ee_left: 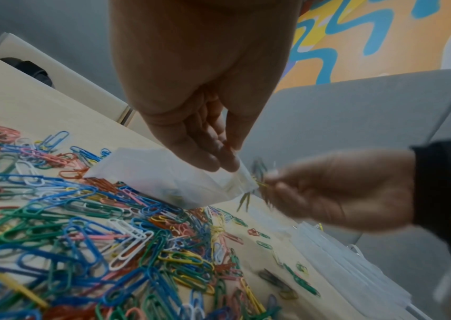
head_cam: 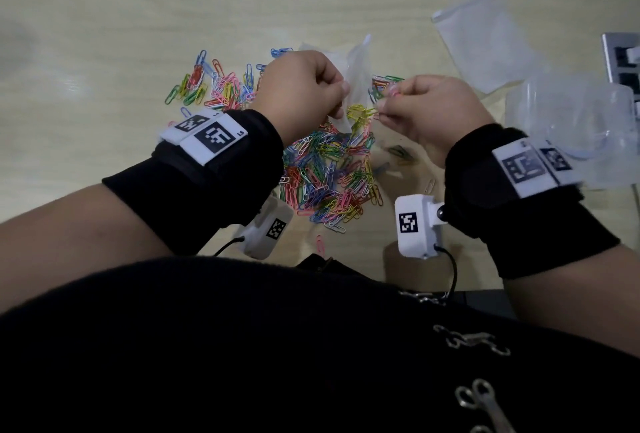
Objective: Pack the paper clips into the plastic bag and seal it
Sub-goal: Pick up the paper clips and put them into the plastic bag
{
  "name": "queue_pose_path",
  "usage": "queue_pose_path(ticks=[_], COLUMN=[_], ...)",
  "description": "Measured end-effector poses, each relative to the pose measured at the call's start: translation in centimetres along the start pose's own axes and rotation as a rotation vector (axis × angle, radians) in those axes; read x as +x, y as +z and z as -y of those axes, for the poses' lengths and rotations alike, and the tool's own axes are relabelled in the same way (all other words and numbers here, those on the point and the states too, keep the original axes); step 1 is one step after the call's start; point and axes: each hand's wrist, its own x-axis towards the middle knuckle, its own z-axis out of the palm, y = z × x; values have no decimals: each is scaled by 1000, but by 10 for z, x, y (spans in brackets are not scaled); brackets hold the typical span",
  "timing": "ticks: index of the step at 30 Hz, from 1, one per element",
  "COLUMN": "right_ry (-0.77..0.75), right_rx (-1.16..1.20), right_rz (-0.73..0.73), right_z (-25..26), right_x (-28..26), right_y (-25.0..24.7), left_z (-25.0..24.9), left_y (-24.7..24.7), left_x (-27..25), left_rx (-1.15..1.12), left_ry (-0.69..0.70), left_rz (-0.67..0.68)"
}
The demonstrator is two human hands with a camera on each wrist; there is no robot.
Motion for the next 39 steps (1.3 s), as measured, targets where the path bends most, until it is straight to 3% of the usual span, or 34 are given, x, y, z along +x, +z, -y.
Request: queue_pose_path(ticks=[3,7,11,14,16,20,26,32,33,36,39], right_ry=[-100,-202,-368,-261,-102,205,184,-25,-74,-143,-142], right_rx=[-95,-466,-618,-561,-548,-57,78,-116,-201,-760,-1019], right_rz=[19,77,-63,-151,-56,68,23,40,-17,-193,-65], right_z=[16,27,30,15,1,-12,6,30,27,8,-13], right_x=[2,1,1,5,4,-1,3,5,10,35,52], right_y=[5,12,10,9,12,21,7,9,7,-4,-6], left_z=[-2,-3,-3,-2,-2,-1,-1,-2,-1,0,1], left_y=[4,5,2,2,3,4,5,6,6,2,0], left_x=[-2,-3,-4,-3,-2,-2,0,-2,-2,-4,-6], left_rx=[11,-3,-23,-33,-39,-29,22,15,1,-17,-25], left_ry=[21,21,10,11,9,15,39,20,10,-10,-18], left_rz=[23,40,30,26,24,17,9,2,-2,-8,-37])
